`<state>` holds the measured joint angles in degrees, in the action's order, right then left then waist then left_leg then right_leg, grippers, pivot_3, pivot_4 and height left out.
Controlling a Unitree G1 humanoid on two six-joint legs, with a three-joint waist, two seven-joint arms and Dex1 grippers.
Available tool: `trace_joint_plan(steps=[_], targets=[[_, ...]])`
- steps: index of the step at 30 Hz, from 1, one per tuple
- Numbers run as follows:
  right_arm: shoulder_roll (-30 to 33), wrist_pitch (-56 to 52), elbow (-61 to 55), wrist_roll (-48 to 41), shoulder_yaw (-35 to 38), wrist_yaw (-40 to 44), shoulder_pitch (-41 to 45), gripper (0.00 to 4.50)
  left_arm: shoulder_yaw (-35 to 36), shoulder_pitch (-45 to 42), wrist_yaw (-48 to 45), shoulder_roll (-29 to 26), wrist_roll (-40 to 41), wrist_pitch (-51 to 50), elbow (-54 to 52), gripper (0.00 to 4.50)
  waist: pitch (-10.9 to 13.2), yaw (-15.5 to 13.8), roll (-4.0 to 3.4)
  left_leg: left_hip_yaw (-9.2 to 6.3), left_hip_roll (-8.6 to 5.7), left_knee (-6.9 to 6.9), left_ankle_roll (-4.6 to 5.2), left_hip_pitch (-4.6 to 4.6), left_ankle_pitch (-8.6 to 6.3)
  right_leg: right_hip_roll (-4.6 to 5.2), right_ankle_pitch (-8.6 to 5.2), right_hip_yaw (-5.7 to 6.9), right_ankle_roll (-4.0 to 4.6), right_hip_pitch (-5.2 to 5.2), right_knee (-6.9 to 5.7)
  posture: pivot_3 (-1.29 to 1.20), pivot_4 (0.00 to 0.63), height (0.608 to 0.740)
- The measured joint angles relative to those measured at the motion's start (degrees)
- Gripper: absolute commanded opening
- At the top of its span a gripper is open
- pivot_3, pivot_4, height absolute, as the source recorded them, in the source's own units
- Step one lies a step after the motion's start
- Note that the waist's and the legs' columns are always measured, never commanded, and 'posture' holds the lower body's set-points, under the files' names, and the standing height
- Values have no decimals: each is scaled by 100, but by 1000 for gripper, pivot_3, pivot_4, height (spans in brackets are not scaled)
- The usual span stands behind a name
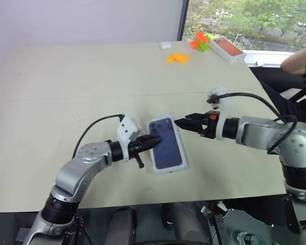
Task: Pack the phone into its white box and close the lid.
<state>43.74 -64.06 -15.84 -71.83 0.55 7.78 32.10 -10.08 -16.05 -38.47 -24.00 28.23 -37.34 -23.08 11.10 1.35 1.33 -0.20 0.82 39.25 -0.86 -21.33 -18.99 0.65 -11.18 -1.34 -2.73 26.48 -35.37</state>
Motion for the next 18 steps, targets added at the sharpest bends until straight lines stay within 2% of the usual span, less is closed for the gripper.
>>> trace_joint_plan(steps=[3, 6, 10, 11, 13, 14, 17, 18], targets=[[42, 200, -58, 622, -45, 330, -3, 3452, 180, -13, 84, 97, 194, -130, -9, 610, 0, -47, 0, -1, 0, 1, 0, 2, 0, -1, 0, 2, 0, 0, -2, 0, 150, 740], [303, 562, -208, 1470, -280, 707, -34, 3452, 684, -5, 261, 60, 465, -294, -83, 610, 0, -58, 0, -2, 0, 1, 0, 3, 0, -1, 0, 5, 0, 1, -2, 0, 150, 740], [633, 1098, -336, 2488, -604, 1353, -259, 3452, 1419, 285, 449, -508, 524, -563, -196, 610, 0, -30, 0, -1, 1, -1, 0, 7, 0, -3, -1, 3, 0, 2, -1, 0, 150, 740], [634, 1155, -325, 2627, -637, 1487, -284, 2953, 1535, 378, 514, -626, 523, -688, -196, 610, 0, -34, 0, -1, 1, -1, 0, 6, 0, -2, 0, 3, 0, 2, -1, 0, 150, 740], [637, 1223, -309, 2842, -673, 1767, -295, 2253, 1592, 518, 654, -839, 493, -973, -177, 610, 0, -49, 0, -2, -1, 1, -1, 7, 0, 1, 0, 3, 0, 0, -1, 0, 150, 740], [653, 1276, -307, 2993, -706, 1922, -307, 1678, 1595, 591, 687, -895, 491, -1073, -183, 78, 0, -62, 0, -3, 0, 3, -1, 6, 1, 4, 0, 3, 0, -2, -1, 0, 150, 740], [666, 1376, -309, 3322, -774, 2225, -334, 90, 1579, 690, 754, -903, 501, -1223, -211, 0, -1, -81, 1, -3, -3, 7, -3, 5, 2, 12, 0, 4, 0, -4, -1, 0, 150, 740], [704, 1438, -313, 3465, -842, 2313, -365, 34, 1542, 685, 765, -902, 502, -1265, -255, 0, -1, -81, 2, -3, -4, 7, -3, 5, 2, 13, 0, 4, 0, -5, 0, 0, 150, 740]])
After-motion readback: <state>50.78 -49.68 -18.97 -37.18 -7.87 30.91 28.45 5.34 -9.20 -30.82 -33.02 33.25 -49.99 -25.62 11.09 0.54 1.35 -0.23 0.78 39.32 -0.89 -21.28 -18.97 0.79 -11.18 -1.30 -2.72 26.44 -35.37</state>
